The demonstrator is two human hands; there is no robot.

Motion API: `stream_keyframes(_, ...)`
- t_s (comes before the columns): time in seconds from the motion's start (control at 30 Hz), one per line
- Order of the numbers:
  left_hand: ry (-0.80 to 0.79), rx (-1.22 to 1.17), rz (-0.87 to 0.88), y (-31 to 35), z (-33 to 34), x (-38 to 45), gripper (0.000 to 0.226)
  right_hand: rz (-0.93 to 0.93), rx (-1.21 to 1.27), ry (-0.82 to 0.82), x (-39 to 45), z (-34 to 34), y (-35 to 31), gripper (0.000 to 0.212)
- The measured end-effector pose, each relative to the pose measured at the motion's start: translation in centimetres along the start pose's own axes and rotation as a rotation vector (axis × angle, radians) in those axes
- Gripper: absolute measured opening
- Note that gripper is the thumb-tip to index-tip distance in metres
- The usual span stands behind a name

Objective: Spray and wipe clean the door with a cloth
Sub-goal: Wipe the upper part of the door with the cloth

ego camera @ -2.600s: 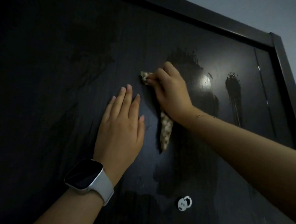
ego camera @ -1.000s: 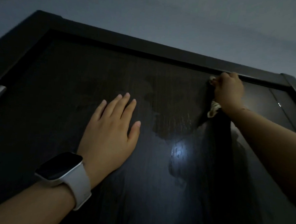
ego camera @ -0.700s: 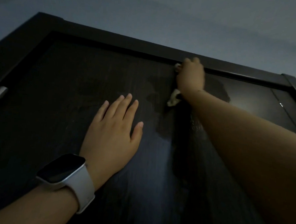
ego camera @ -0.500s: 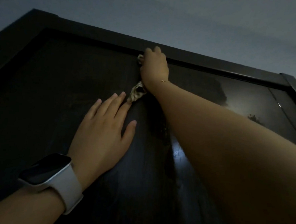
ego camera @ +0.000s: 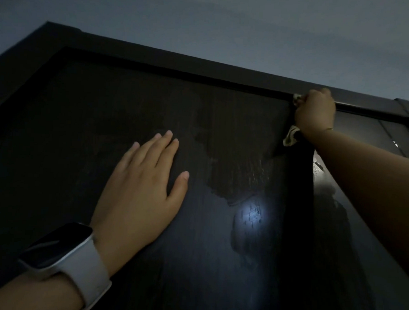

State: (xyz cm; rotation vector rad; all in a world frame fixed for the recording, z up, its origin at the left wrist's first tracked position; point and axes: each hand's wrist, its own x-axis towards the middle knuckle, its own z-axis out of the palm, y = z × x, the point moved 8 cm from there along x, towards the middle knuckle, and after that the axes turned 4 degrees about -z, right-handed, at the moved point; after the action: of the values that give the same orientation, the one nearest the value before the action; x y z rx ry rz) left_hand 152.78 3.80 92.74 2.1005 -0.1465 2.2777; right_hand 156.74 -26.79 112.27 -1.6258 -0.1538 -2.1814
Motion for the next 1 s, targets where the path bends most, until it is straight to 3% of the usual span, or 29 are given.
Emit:
stream_keyframes(0.1,0.017,-0.039,-0.011,-0.3,-0.1,-0.1,0.067,-0.048,0.051,-0.025,-0.7,0.6,-3.4,0.024)
stream_keyframes(0.37,0.019,-0.123,0.017,-0.5,-0.4,-0.1,0.061,-0.45,0.344,-0.132,-5.2,1.8,-16.3,0.023)
stream_keyframes(0.6,0.02,-0.152,0.032,-0.6,-1.0,-0.5,0.056,-0.82,0.412,-0.189,-15.6,-1.1,-18.0,0.015)
stream_keyframes(0.7,0.017,-0.111,0.052,-1.6,-1.8,-1.3,0.055,-0.934,0.425,-0.22,-20.2,-2.2,-17.5,0.021)
stream_keyframes(0.83,0.007,-0.062,0.019,-3.6,-1.8,-2.4,0.055,-0.963,0.372,-0.234,-18.8,-1.7,-18.4,0.028)
stream_keyframes(1.0,0.006,-0.007,0.036,-3.8,-1.3,-2.6,0.06,-0.736,0.27,-0.164,-10.1,1.1,-20.0,0.021)
